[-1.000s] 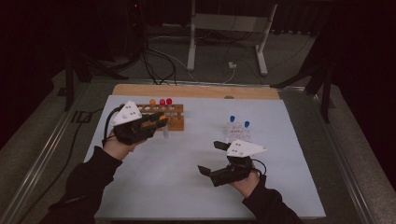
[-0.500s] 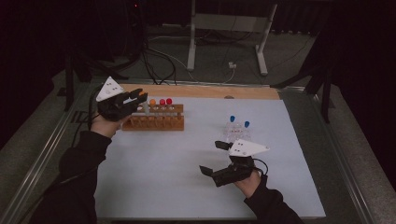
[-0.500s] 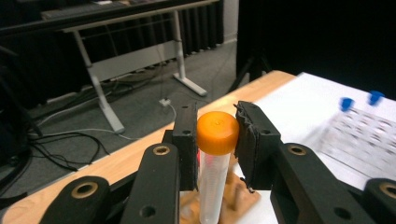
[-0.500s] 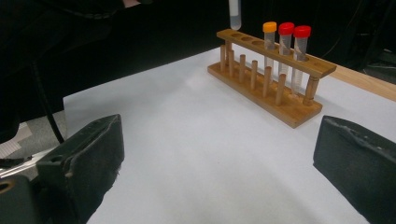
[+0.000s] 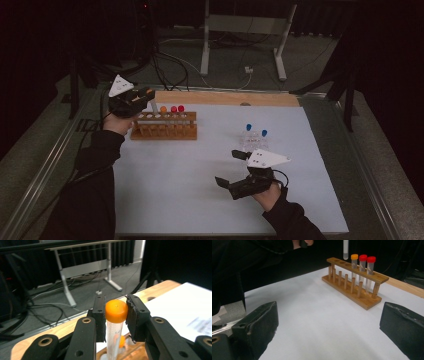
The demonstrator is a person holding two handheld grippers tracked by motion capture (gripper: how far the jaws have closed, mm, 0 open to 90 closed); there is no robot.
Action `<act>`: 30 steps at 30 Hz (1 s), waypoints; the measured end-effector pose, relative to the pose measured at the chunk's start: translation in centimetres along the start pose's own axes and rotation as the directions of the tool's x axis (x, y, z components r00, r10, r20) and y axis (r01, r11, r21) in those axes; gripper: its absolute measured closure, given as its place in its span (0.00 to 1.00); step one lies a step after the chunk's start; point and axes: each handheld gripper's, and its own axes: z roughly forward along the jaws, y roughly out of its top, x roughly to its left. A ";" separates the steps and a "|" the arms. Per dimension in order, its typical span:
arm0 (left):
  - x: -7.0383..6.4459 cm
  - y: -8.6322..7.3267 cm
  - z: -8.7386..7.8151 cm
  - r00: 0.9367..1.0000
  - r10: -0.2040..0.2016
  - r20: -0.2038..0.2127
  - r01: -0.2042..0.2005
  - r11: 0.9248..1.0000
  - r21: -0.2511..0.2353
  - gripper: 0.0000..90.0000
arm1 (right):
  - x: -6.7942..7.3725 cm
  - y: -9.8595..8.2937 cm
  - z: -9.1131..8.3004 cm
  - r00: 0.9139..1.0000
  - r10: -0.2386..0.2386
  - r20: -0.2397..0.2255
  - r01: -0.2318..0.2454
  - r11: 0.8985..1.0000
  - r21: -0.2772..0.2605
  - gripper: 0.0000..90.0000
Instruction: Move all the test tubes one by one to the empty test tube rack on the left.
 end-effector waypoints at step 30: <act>0.3 -6.0 4.7 0.998 -0.065 -0.026 0.068 0.987 0.144 0.80 | -0.3 -0.3 -0.2 1.000 -0.004 -0.006 0.004 1.000 -0.002 0.02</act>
